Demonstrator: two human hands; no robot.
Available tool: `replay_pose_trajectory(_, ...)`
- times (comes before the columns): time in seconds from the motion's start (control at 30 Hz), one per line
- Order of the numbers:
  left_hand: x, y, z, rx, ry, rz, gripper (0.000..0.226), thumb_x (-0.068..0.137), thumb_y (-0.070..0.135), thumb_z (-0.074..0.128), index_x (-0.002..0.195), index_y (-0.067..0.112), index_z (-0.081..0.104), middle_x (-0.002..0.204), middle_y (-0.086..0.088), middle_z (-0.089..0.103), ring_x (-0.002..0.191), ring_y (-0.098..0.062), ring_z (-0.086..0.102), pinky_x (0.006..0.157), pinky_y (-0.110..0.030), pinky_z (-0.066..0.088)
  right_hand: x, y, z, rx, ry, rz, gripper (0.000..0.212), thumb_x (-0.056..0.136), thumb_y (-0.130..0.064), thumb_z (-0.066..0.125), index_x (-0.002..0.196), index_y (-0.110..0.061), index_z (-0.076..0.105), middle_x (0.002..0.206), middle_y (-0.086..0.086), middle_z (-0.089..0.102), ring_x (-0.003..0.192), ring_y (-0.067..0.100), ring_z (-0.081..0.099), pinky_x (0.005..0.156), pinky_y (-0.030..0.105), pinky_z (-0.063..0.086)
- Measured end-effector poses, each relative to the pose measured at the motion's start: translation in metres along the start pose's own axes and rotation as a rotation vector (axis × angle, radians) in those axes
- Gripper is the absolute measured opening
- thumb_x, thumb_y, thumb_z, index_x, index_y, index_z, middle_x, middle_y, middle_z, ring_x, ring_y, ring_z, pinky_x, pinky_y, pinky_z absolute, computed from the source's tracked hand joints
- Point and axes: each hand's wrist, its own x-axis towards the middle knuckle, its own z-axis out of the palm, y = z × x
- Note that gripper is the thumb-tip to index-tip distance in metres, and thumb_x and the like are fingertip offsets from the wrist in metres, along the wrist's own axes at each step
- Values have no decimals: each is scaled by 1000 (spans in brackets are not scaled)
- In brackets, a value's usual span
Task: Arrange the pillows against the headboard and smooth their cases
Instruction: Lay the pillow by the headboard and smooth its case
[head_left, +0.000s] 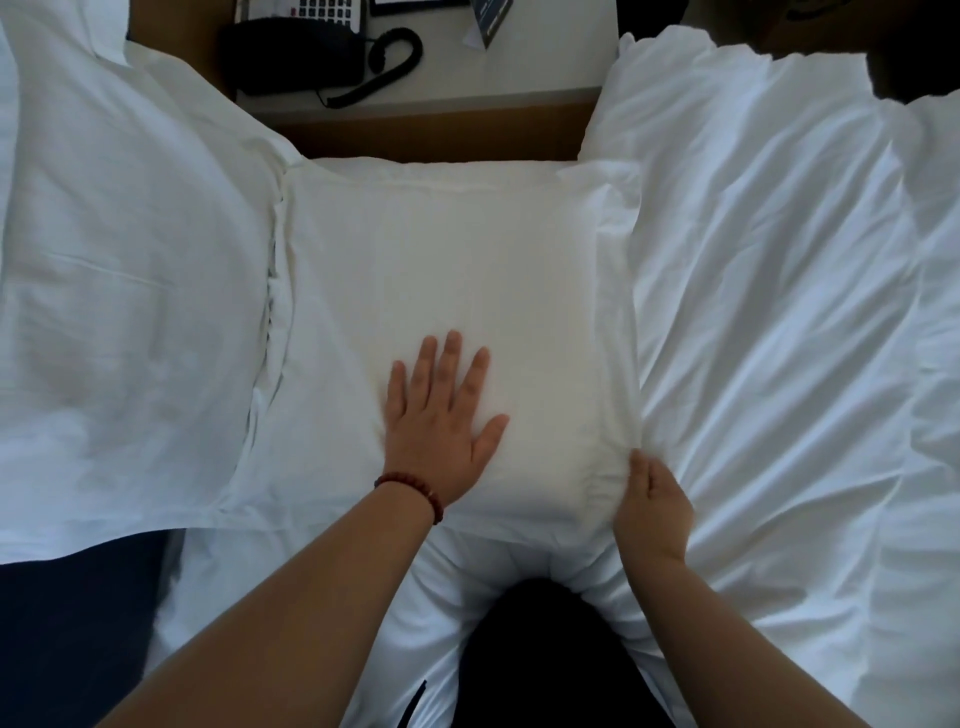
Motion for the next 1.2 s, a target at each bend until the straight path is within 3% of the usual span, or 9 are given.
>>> replay_pose_trajectory(0.17, -28, -9, 6, 8, 21, 50, 66, 97, 53, 31, 154, 22, 23, 163, -9, 15, 150, -28, 12, 120, -49, 10, -20, -18, -4, 11, -67, -110, 26, 93, -39, 60, 84, -15, 54, 73, 2, 57, 68, 17, 54, 66, 29, 40)
replay_pose_trajectory(0.27, -39, -17, 1, -10, 24, 64, 62, 98, 51, 33, 153, 23, 29, 162, -8, 20, 150, -27, 16, 120, -46, 14, -27, -40, -3, 11, -108, -271, 20, 89, -34, 68, 86, -18, 56, 78, 0, 57, 71, 10, 54, 65, 15, 40)
replay_pose_trajectory(0.37, -55, -31, -12, -25, 36, -85, 61, 96, 49, 38, 150, 21, 37, 158, -7, 31, 146, -27, 25, 118, -47, 20, -34, -64, 7, -19, -226, -447, 16, 88, -30, 70, 84, -20, 58, 81, -6, 56, 75, 7, 54, 67, 9, 39)
replay_pose_trajectory(0.47, -72, -56, -37, -84, 70, -281, 61, 94, 46, 39, 148, 17, 41, 153, -7, 40, 141, -26, 30, 113, -48, 26, -46, -92, 27, -64, -362, -613, 14, 87, -33, 70, 87, -25, 59, 88, -11, 56, 83, 9, 55, 76, 16, 42)
replay_pose_trajectory(0.57, -89, -87, -74, -117, 215, -347, 57, 95, 40, 43, 145, 13, 44, 149, -9, 45, 140, -28, 34, 112, -47, 31, -70, -127, 53, -74, -504, -767, 14, 87, -36, 69, 94, -27, 61, 95, -13, 57, 92, 10, 56, 82, 22, 44)
replay_pose_trajectory(0.83, -138, -151, -160, -118, 551, -519, 51, 93, 29, 54, 139, 6, 49, 142, -13, 52, 135, -34, 42, 112, -47, 34, -154, -245, 116, 9, -760, -1173, 24, 89, -39, 66, 107, -22, 66, 104, -16, 57, 94, 1, 52, 81, 7, 37)
replay_pose_trajectory(1.0, -154, -182, -186, -22, 557, -717, 51, 95, 27, 58, 142, 11, 47, 143, -8, 51, 133, -30, 42, 109, -48, 32, -194, -302, 155, 14, -827, -1425, 28, 94, -40, 61, 112, -20, 67, 112, -7, 65, 105, 11, 58, 98, 27, 44)
replay_pose_trajectory(1.1, -160, -197, -200, -194, 441, -907, 56, 96, 30, 57, 147, 14, 40, 147, -8, 44, 134, -29, 39, 109, -43, 34, -206, -321, 173, -51, -841, -1555, 37, 95, -46, 53, 117, -21, 67, 120, -4, 65, 113, 17, 57, 100, 35, 45)
replay_pose_trajectory(1.2, -170, -210, -211, -570, 508, -1047, 23, 97, 29, 57, 106, 12, 69, 104, -10, 67, 94, -18, 61, 78, -31, 47, -211, -335, 182, -102, -742, -1703, 41, 94, -47, 50, 124, -23, 65, 131, -2, 59, 120, 21, 53, 101, 40, 46)
